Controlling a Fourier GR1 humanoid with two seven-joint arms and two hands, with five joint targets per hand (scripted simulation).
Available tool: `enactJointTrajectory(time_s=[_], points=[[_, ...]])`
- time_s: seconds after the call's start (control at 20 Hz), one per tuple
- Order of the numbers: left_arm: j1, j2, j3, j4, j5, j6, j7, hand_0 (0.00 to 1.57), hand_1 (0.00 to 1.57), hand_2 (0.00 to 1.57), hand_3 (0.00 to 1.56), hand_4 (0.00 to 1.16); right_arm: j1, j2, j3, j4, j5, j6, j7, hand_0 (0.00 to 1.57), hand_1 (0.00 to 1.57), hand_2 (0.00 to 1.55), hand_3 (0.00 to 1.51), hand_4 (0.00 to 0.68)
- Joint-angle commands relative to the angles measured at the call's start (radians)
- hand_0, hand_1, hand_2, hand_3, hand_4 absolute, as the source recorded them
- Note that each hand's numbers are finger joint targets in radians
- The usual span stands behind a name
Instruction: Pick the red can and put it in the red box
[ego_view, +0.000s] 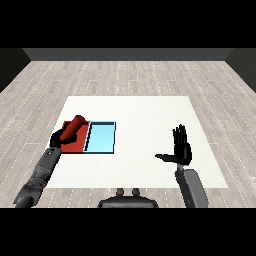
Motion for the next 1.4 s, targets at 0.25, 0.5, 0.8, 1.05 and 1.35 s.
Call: enactJointTrajectory(time_s=[0.25, 0.5, 0.8, 1.05, 1.35], points=[[-0.045, -0.08, 0.015, 0.318, -0.037, -0.07, -0.11, 0.88, 0.88, 0.93, 0.78, 0.52, -0.079, 0.057, 0.015, 0.117, 0.054, -0.037, -0.044, 0.0, 0.0, 0.0, 0.0, 0.0], [-0.137, -0.045, -0.035, 0.424, -0.106, -0.166, -0.026, 0.0, 0.0, 0.0, 0.0, 0.0, -0.087, 0.038, -0.027, 0.17, 0.006, 0.037, -0.078, 0.0, 0.0, 0.0, 0.0, 0.0], [-0.167, -0.053, 0.231, 0.231, 0.163, -0.205, -0.285, 0.0, 0.0, 0.0, 0.0, 0.0, -0.087, 0.032, -0.016, 0.126, 0.013, 0.039, -0.068, 0.0, 0.0, 0.0, 0.0, 0.0], [-0.162, -0.116, 0.354, 0.055, 0.317, -0.419, -0.542, 0.0, 0.0, 0.0, 0.0, 0.0, -0.062, 0.044, 0.003, 0.131, 0.014, 0.052, -0.078, 0.0, 0.0, 0.0, 0.0, 0.0], [-0.013, -0.323, 0.313, -0.159, 0.373, -0.569, -0.674, 0.0, 0.0, 0.0, 0.0, 0.0, -0.053, 0.017, 0.008, 0.131, 0.036, 0.088, -0.113, 0.0, 0.0, 0.0, 0.0, 0.0]])
